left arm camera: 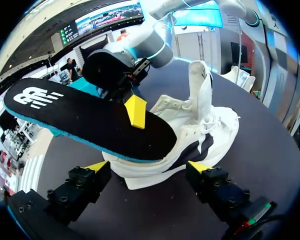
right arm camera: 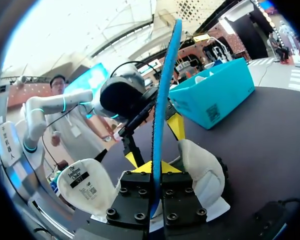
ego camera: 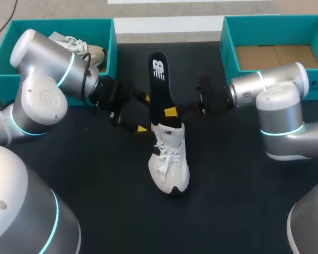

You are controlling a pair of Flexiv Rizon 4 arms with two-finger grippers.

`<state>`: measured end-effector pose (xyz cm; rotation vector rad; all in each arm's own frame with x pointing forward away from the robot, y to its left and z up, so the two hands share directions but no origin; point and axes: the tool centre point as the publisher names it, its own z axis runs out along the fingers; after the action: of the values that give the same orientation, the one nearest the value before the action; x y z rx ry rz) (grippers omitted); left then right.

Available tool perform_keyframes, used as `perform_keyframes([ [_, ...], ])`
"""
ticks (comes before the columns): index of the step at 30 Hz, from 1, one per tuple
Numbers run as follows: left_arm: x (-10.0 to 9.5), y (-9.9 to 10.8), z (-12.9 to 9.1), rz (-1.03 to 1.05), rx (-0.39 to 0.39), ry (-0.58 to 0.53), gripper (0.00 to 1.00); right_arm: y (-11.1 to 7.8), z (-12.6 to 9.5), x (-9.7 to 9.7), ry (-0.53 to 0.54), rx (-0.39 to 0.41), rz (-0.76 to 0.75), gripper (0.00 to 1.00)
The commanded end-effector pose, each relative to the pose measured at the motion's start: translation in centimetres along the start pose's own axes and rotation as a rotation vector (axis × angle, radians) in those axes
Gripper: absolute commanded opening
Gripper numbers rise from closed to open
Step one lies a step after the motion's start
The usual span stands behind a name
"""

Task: Take the shoe out of the shoebox, open the shoe tongue, remove and reinsert the insole, then place the shoe into the shoebox

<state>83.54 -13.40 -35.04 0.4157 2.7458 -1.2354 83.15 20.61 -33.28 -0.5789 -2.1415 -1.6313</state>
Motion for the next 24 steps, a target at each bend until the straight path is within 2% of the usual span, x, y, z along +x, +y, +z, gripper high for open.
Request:
perform_keyframes([
  [1,0.1,0.0,0.1,0.0,-0.003,-0.001,1.0,-1.1,0.0,0.5,-0.006,0.0,0.021,0.0],
  [11,0.1,0.0,0.1,0.0,-0.003,-0.001,1.0,-2.8,0.5,1.0,0.001,0.017,0.078,0.0],
  [14,0.1,0.0,0.1,0.0,-0.003,-0.001,1.0,-2.4,0.3,1.0,-0.008,0.021,0.065,0.0],
  [15,0.1,0.0,0.1,0.0,-0.003,-0.001,1.0,-2.0,0.2,1.0,-0.016,0.023,0.053,0.18],
  [16,0.1,0.0,0.1,0.0,-0.003,-0.001,1.0,-1.6,0.1,0.9,-0.021,0.026,0.041,0.27],
  [19,0.1,0.0,0.1,0.0,-0.003,-0.001,1.0,-0.6,-0.1,0.6,-0.028,0.034,0.013,0.32],
  [24,0.1,0.0,0.1,0.0,-0.003,-0.001,1.0,0.6,0.0,-0.3,-0.013,0.046,-0.014,0.25],
])
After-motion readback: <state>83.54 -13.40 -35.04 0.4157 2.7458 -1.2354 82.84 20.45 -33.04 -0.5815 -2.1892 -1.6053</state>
